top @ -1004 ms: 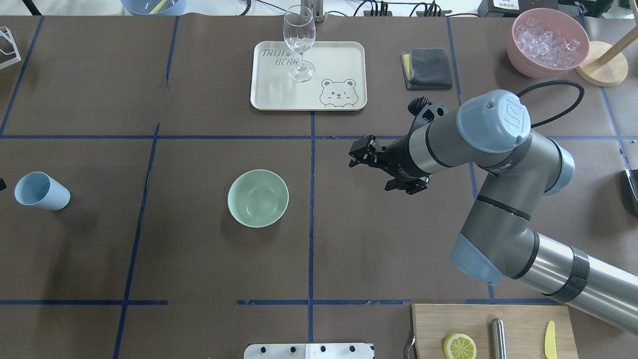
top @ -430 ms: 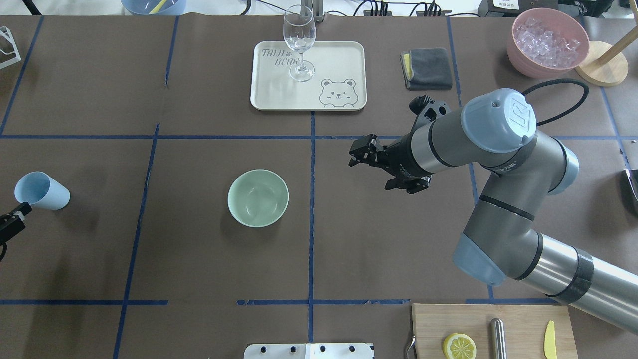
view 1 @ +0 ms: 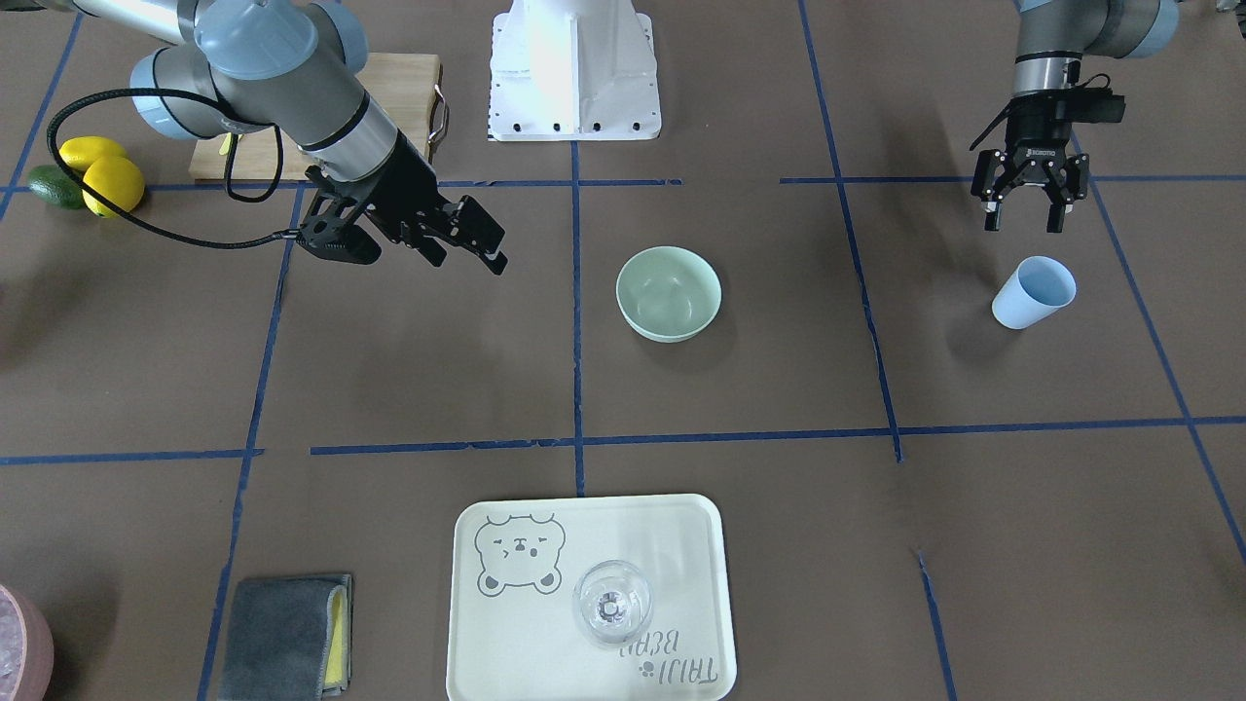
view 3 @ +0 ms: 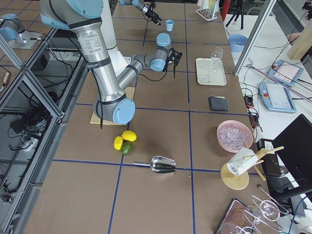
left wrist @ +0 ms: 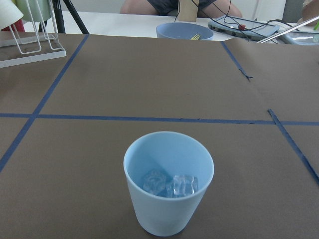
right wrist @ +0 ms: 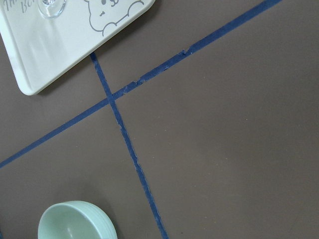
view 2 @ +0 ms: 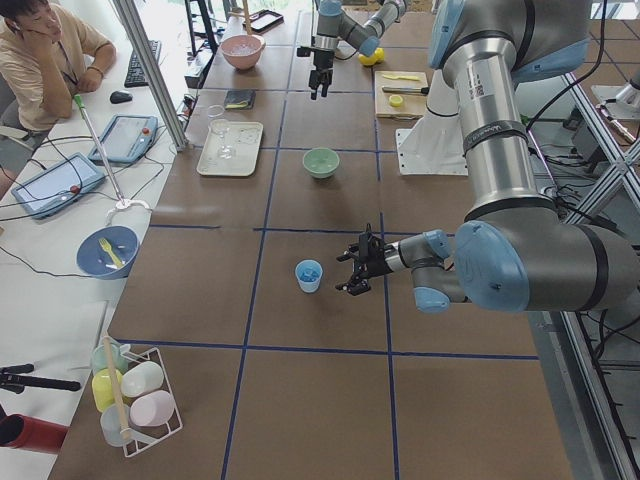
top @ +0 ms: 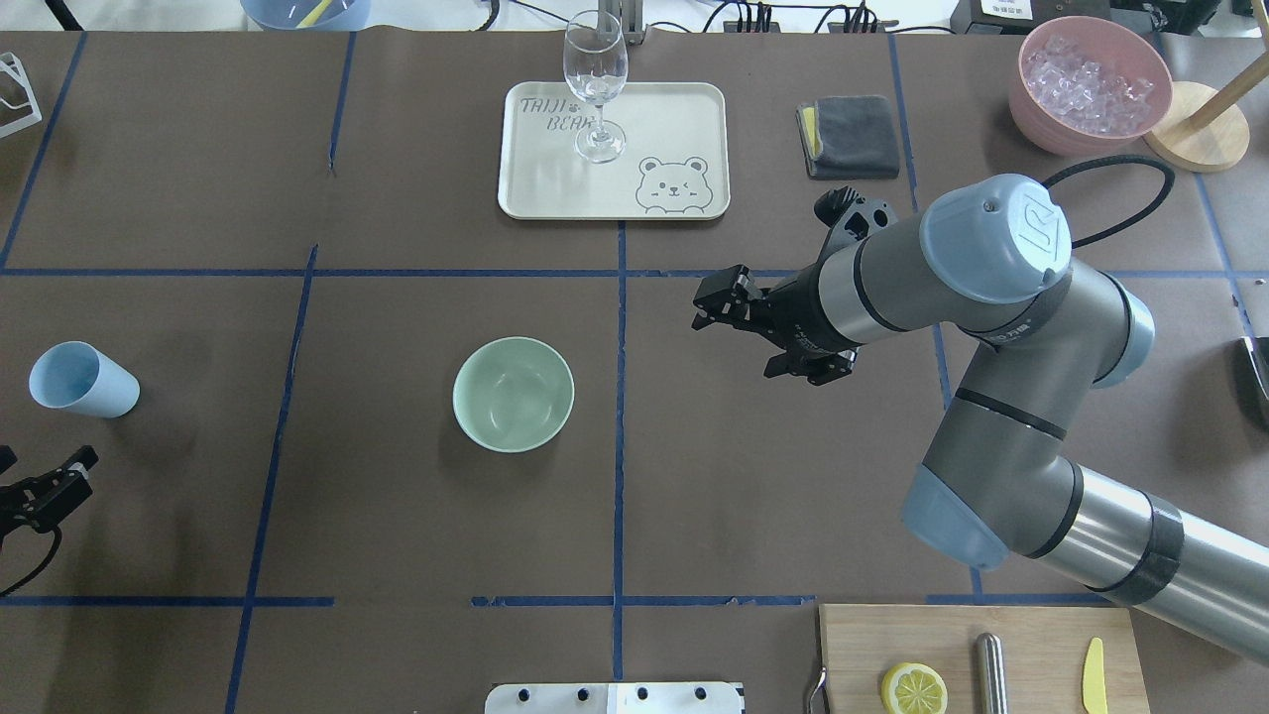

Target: Pour ice into bowl

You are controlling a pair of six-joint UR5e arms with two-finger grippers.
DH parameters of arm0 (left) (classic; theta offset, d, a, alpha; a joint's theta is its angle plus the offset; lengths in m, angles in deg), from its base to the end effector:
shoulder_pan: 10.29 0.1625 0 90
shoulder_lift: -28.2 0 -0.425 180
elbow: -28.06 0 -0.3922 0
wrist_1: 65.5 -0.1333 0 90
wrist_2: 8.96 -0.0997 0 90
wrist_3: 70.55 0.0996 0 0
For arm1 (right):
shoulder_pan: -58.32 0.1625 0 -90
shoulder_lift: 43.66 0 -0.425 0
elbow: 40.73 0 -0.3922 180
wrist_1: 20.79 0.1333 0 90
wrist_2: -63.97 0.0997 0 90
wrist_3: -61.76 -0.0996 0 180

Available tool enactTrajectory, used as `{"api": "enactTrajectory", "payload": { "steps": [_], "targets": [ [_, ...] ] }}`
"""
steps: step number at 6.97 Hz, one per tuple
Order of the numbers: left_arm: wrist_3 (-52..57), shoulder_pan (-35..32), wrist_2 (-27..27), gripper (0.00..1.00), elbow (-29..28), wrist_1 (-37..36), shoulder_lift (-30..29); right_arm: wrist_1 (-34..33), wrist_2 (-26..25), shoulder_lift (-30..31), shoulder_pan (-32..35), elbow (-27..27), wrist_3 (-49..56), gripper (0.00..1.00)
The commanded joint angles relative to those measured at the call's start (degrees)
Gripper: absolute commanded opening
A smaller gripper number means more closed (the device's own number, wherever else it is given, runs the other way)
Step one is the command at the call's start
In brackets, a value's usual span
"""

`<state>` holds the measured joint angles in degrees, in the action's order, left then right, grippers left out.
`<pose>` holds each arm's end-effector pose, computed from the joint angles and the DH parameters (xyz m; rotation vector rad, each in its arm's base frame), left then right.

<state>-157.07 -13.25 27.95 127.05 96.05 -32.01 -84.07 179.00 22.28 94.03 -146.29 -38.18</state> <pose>0.2535 -0.2263 0.6312 0.9079 0.7698 -0.4016 -0.4324 -0.4231 0.2454 -0.1238 -1.2040 0.4457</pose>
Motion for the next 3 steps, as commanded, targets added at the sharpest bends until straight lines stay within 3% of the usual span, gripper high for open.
{"api": "enactTrajectory", "payload": {
  "steps": [1, 3],
  "targets": [
    [-1.7, 0.9, -7.4, 0.99, -6.9, -1.5, -5.2, 0.0, -0.1, 0.1, 0.0, 0.1, 0.0, 1.00],
    [-1.7, 0.9, -9.8, 0.99, -8.7, -1.2, -8.0, 0.0, -0.1, 0.1, 0.1, 0.3, 0.1, 1.00]
  ]
}}
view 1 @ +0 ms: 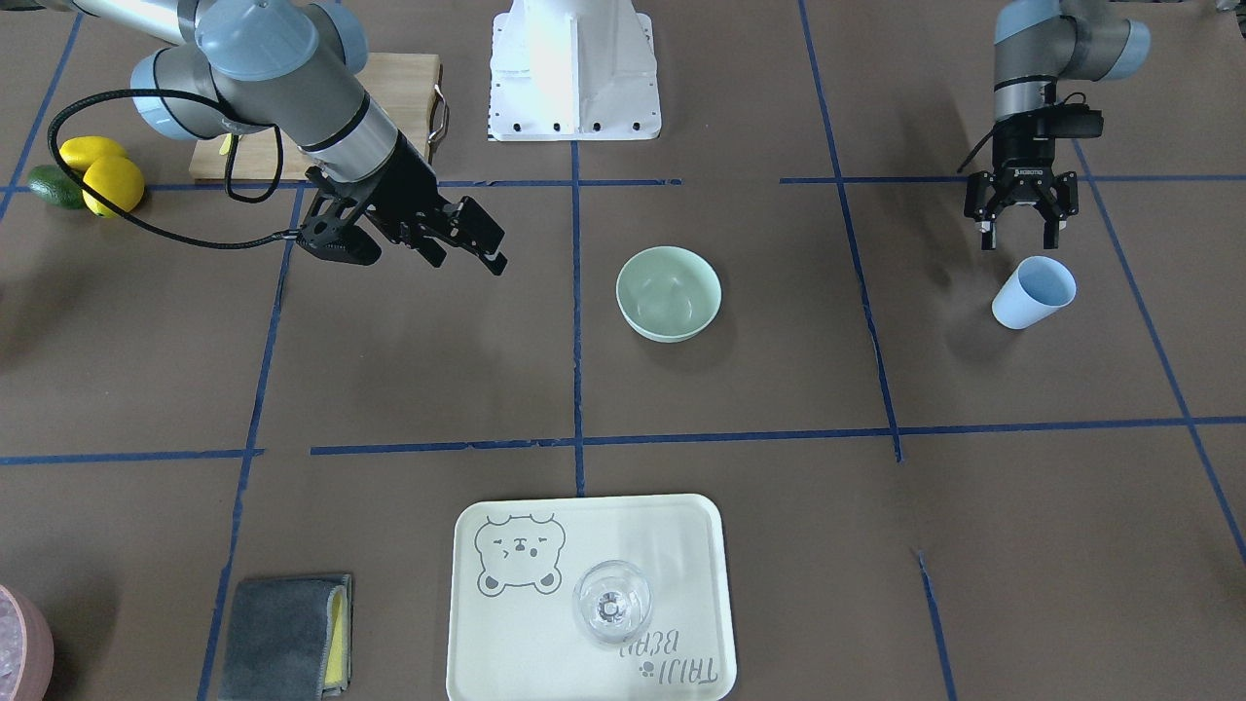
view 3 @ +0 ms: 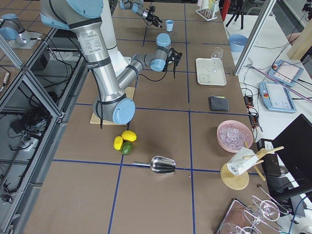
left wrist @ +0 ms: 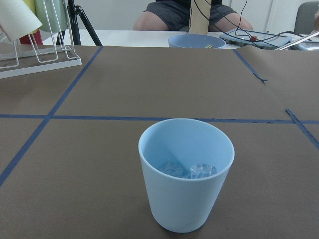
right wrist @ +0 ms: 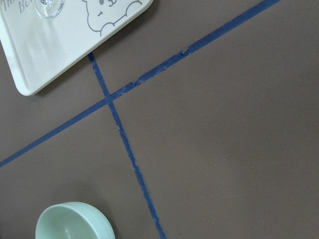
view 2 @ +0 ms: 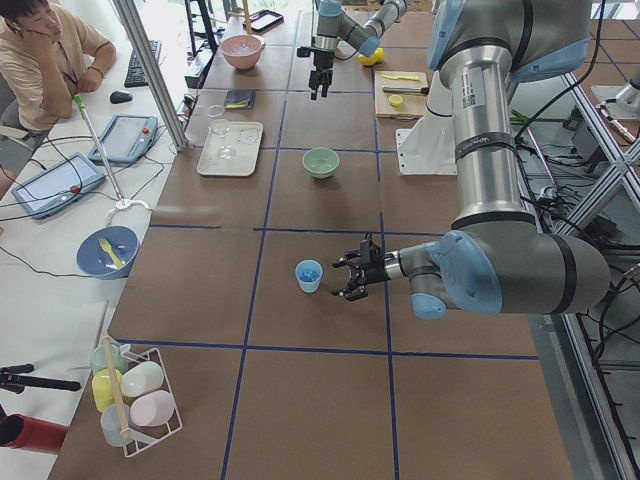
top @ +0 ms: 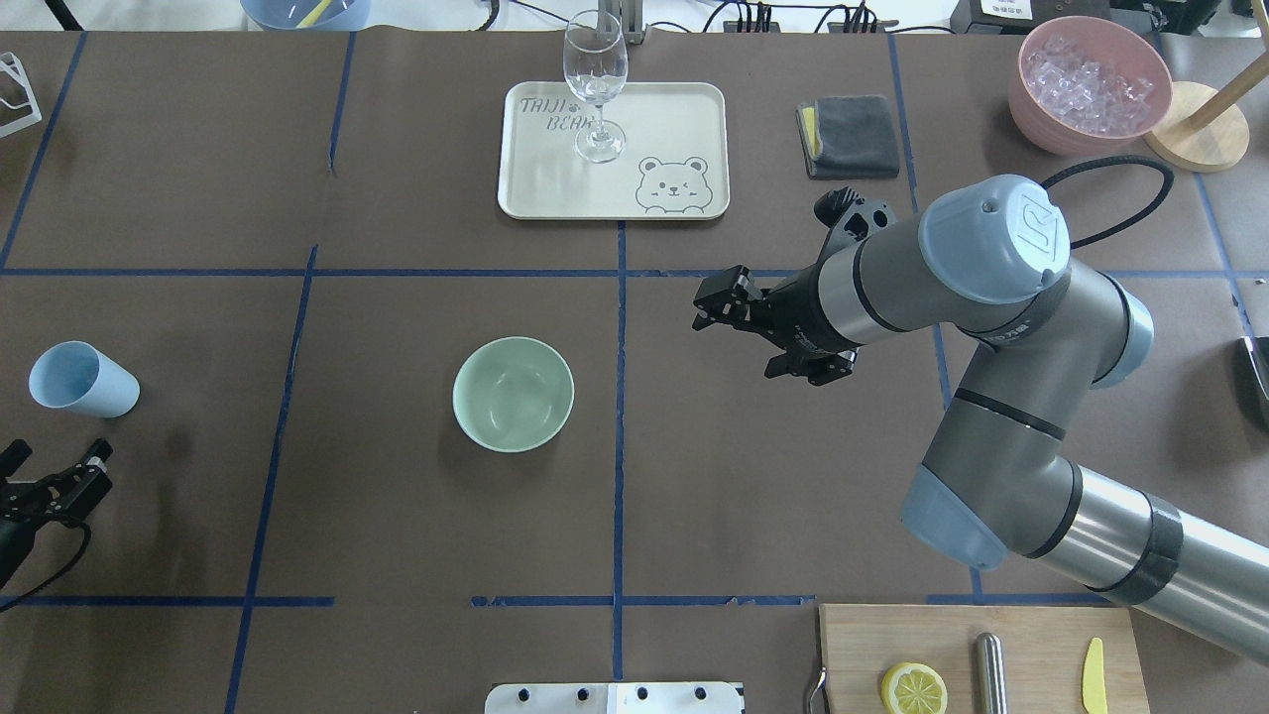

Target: Pour ice into bowl

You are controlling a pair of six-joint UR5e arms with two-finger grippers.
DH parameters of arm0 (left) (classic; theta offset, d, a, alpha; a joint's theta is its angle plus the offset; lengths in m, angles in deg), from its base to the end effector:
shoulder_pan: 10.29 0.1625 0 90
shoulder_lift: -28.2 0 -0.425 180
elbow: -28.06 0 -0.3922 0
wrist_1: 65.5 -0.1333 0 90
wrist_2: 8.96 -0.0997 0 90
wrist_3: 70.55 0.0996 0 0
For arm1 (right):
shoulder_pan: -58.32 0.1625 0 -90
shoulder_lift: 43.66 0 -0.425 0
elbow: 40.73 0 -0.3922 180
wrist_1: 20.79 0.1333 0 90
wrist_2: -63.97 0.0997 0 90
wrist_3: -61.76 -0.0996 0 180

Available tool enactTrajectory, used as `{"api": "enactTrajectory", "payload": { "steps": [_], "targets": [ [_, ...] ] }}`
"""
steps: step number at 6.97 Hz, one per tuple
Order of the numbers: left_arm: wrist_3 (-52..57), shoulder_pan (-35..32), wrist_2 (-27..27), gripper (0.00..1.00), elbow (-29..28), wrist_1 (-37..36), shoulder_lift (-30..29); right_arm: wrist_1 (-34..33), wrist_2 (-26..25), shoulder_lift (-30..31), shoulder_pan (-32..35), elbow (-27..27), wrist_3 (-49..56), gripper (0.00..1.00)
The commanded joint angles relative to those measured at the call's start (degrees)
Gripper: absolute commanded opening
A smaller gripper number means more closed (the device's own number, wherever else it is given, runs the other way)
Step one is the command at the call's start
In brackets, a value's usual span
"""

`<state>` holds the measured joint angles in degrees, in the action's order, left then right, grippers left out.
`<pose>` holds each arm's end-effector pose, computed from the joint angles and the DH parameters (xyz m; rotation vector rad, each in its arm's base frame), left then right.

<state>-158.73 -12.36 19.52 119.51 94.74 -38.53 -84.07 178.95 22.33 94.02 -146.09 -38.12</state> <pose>0.2897 -0.2315 0.6556 1.0320 0.7260 -0.4564 -0.4333 -0.4237 0.2474 -0.1239 -1.1999 0.4467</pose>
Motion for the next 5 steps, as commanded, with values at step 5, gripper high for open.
{"api": "enactTrajectory", "payload": {
  "steps": [5],
  "targets": [
    [-0.7, -1.7, -3.6, 0.99, -5.5, 0.3, -5.1, 0.0, 0.0, 0.1, 0.2, 0.1, 0.0, 1.00]
  ]
}}
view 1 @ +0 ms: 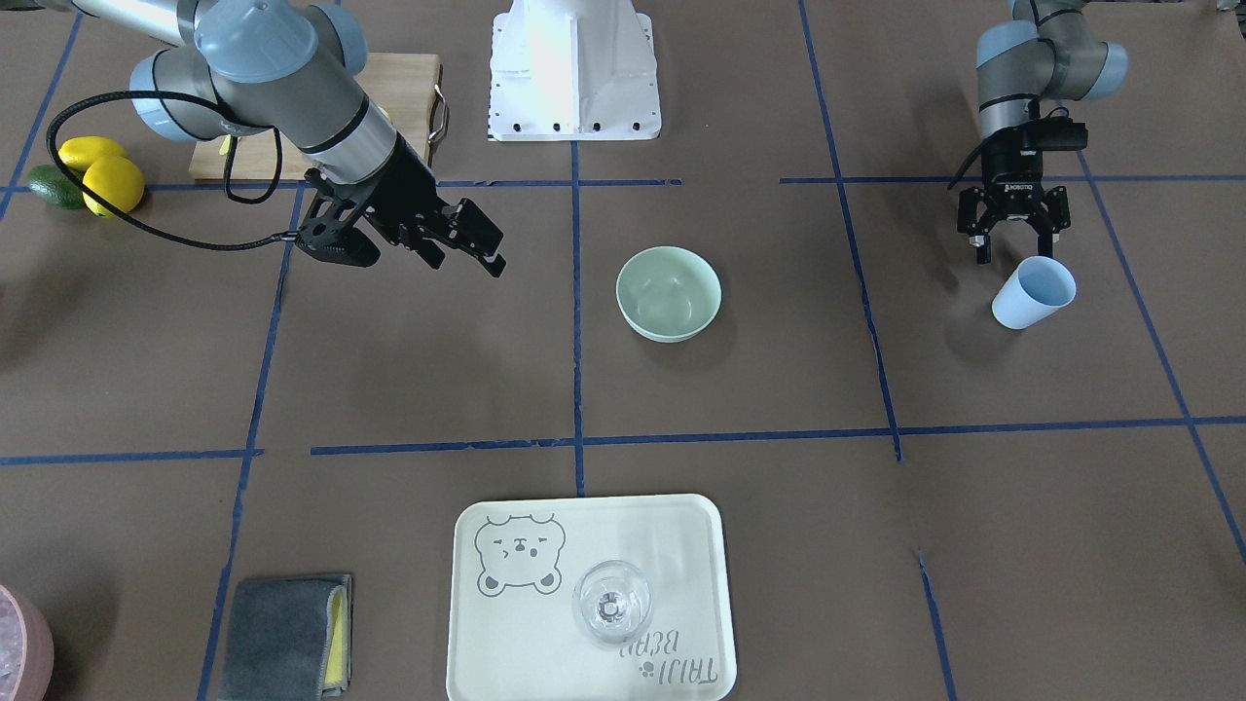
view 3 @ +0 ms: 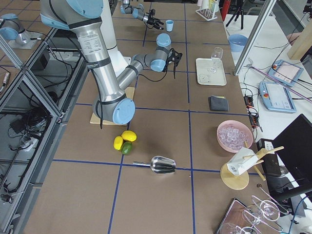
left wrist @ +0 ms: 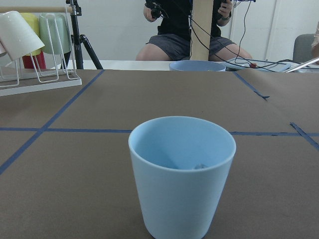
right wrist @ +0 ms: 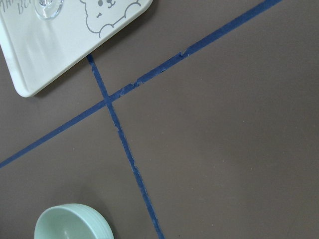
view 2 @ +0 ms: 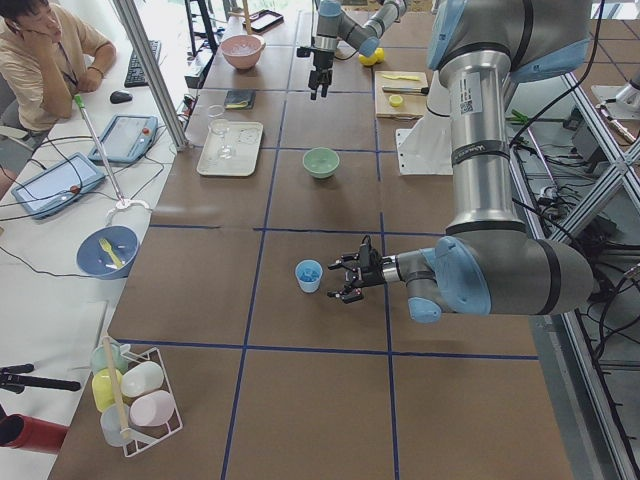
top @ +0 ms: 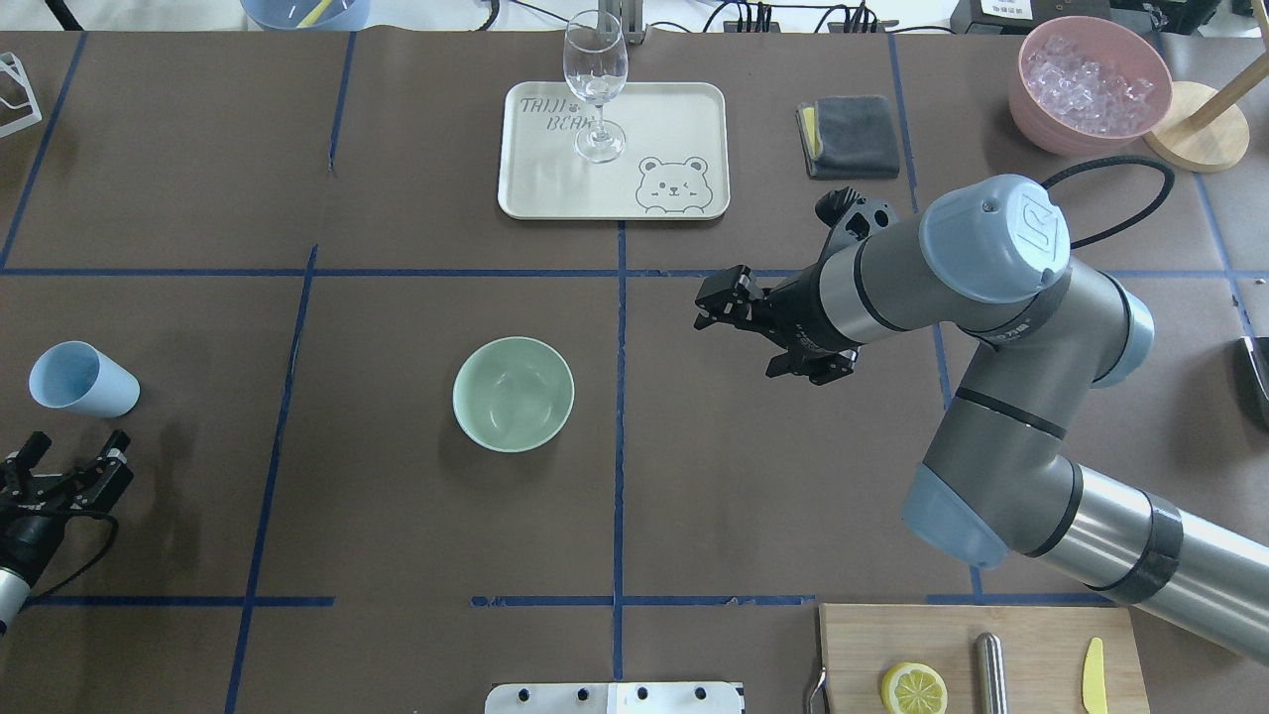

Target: Pour ice into bowl

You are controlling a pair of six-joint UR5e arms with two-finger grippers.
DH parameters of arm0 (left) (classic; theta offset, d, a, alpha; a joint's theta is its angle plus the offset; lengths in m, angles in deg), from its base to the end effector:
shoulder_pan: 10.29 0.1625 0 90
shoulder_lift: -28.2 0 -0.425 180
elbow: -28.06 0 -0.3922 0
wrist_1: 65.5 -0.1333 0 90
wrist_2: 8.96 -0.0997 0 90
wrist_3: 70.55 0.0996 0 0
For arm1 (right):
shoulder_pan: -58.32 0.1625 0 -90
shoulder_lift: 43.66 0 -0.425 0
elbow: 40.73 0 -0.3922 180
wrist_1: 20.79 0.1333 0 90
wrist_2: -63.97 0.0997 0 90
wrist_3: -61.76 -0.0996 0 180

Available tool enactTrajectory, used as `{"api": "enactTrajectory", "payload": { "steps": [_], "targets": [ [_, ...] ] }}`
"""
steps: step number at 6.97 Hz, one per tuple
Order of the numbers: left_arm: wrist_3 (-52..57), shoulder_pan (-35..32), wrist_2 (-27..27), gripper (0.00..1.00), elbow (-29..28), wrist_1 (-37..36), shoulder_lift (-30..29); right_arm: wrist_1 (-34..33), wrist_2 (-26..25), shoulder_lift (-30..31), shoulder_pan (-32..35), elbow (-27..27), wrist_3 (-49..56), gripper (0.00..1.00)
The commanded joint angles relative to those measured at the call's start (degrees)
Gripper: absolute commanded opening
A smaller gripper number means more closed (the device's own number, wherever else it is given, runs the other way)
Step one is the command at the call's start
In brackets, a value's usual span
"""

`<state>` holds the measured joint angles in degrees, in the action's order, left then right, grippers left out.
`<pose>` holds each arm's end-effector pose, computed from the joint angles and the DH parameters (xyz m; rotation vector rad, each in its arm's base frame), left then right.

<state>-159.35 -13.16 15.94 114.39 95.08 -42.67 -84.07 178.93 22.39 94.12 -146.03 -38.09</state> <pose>0.3087 -0.2394 0.6704 1.0937 0.7027 -0.4974 -0.4327 -0.4246 0.2485 -0.1229 -1.1982 0.4488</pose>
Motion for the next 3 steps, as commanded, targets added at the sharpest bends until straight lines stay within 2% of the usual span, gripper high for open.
{"api": "enactTrajectory", "payload": {
  "steps": [1, 3],
  "targets": [
    [0.0, -2.4, 0.1, 0.99, -0.6, -0.2, -0.9, 0.0, 0.1, 0.1, 0.1, 0.0, 0.0, 1.00],
    [0.6, -6.8, 0.3, 0.99, -3.3, -0.5, -4.9, 0.0, 0.1, 0.1, 0.1, -0.1, 0.0, 1.00]
  ]
}}
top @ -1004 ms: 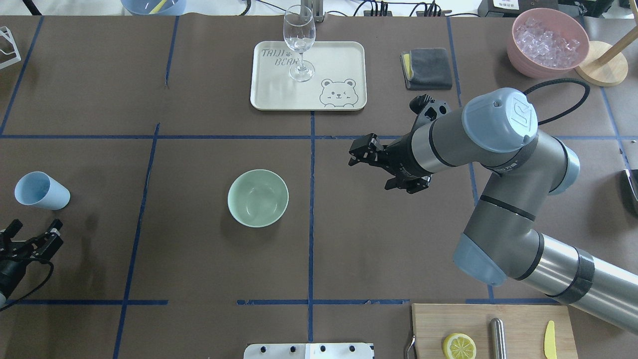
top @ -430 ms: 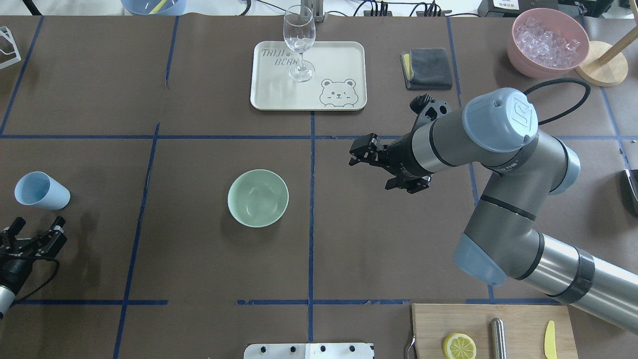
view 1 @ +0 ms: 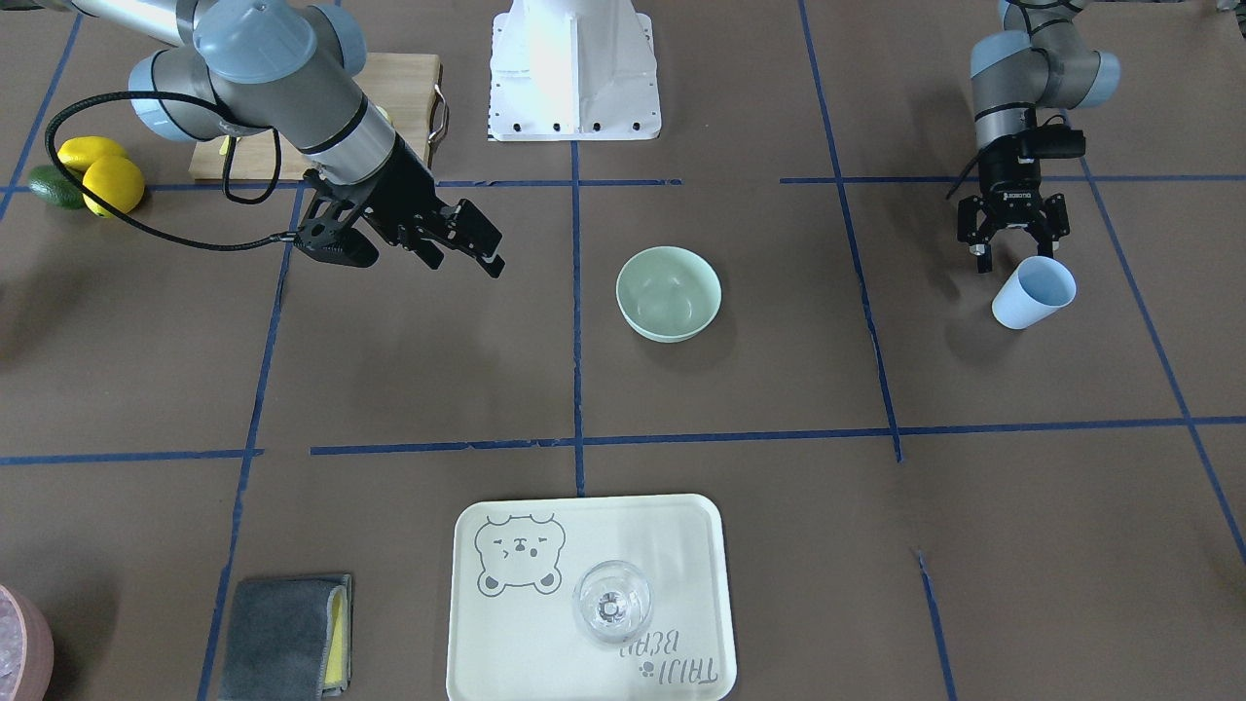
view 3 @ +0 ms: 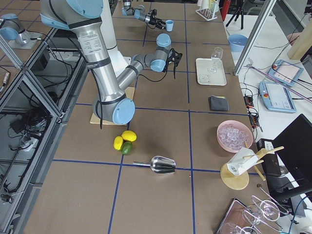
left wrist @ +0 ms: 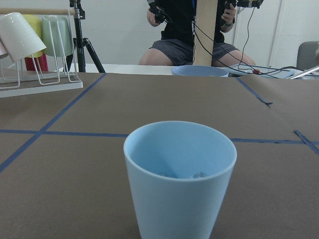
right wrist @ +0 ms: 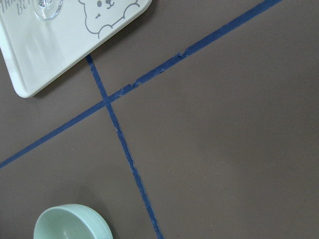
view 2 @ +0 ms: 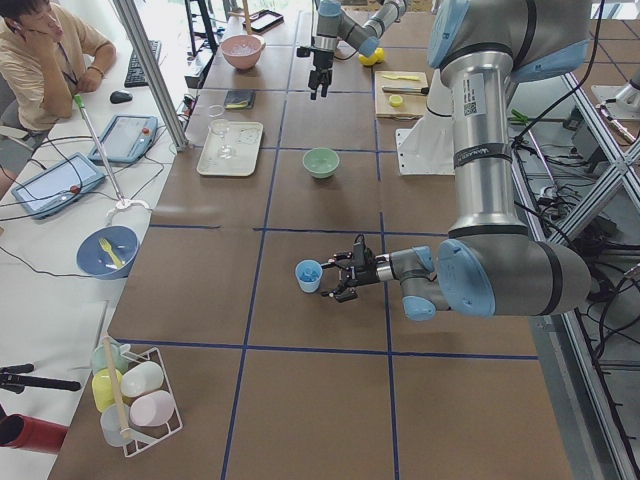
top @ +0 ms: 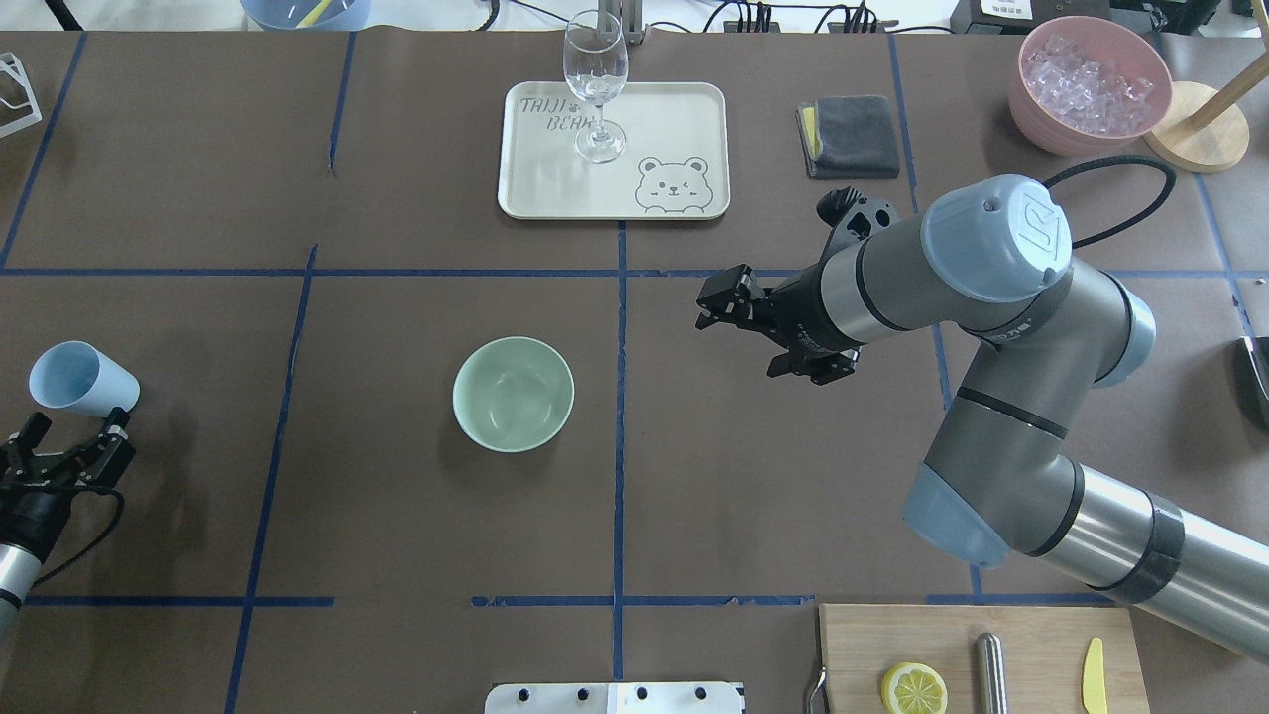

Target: Pour ice into bowl

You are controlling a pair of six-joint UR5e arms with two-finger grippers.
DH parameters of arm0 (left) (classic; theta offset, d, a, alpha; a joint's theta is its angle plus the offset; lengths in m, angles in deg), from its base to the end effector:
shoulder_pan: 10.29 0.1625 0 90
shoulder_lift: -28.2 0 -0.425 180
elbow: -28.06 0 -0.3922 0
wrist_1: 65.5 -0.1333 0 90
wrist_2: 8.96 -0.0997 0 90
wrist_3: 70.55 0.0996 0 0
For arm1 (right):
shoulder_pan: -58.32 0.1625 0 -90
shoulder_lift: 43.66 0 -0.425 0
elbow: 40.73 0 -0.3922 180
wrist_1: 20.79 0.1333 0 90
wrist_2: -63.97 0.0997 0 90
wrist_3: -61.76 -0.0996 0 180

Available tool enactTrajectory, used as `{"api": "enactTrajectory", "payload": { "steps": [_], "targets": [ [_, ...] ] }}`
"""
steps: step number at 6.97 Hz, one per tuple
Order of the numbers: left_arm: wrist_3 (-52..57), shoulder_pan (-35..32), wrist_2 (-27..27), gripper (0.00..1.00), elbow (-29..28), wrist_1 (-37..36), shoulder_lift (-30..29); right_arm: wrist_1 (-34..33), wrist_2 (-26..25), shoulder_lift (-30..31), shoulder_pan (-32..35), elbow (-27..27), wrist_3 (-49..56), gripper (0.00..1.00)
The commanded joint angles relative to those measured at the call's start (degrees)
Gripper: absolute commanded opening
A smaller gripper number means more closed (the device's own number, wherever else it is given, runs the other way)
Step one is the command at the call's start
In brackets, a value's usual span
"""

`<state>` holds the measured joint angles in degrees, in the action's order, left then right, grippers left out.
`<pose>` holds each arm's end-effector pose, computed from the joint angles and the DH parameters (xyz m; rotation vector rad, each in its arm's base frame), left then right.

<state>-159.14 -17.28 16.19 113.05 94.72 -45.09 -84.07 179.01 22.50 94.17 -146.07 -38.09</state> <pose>0.3102 -0.2632 0.6681 1.1176 0.6753 -0.5609 -0.4320 -0.4246 0.2493 -0.1240 -1.1972 0.4492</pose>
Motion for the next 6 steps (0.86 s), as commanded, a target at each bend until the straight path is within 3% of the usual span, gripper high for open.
{"api": "enactTrajectory", "payload": {
  "steps": [1, 6],
  "targets": [
    [0.5, -3.2, 0.1, 0.99, -2.9, -0.3, -3.5, 0.0, 0.0, 0.1, 0.0, 0.0, 0.0, 1.00],
    [2.1, -5.9, 1.7, 0.99, -3.9, -0.6, -4.9, 0.0, 0.2, 0.4, 0.0, -0.2, -0.1, 1.00]
  ]
}}
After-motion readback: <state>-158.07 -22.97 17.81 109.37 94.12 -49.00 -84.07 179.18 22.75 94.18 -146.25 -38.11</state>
